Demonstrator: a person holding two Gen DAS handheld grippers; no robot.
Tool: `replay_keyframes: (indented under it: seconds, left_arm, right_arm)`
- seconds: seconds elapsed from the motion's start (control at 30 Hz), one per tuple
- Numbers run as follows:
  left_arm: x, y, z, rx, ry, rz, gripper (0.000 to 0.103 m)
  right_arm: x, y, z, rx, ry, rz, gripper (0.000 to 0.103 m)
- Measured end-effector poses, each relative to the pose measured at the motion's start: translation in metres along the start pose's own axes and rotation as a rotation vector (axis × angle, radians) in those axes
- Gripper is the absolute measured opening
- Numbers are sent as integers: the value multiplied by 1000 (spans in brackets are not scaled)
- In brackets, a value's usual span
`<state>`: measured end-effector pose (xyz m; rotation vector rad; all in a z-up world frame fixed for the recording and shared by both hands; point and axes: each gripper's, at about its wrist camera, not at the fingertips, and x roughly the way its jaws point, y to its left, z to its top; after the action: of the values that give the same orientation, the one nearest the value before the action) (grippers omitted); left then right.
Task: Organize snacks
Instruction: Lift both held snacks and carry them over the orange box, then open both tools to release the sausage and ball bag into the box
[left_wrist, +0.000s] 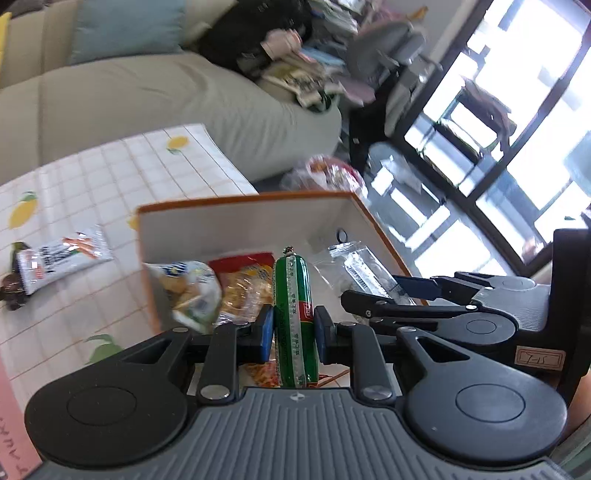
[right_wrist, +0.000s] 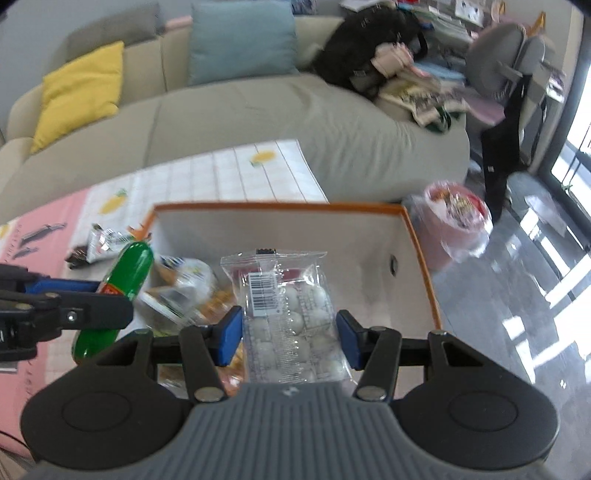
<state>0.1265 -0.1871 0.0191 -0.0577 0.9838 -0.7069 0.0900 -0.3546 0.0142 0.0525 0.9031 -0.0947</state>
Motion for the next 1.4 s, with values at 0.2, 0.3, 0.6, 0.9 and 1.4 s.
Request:
replay_keyframes:
  seconds: [0.2, 0.3, 0.6, 0.9, 1.4]
  left_arm:
    - [44, -3, 6, 14, 88, -9, 25]
    - [63, -2, 7, 18, 131, -7, 25]
    - [103, 6, 4, 4, 222, -1, 25]
    - [120, 4, 7, 24, 275, -4, 25]
    - [117, 10, 3, -15, 308, -21, 32]
  right_arm:
    - [32, -17, -5, -36, 101, -59, 53]
    - [47, -22, -7, -56, 136, -80, 53]
    - [85, -28, -5, -139, 220, -135, 53]
    - [112, -26, -10, -178, 328, -155, 53]
    - [122, -27, -12, -220, 397, -143, 55]
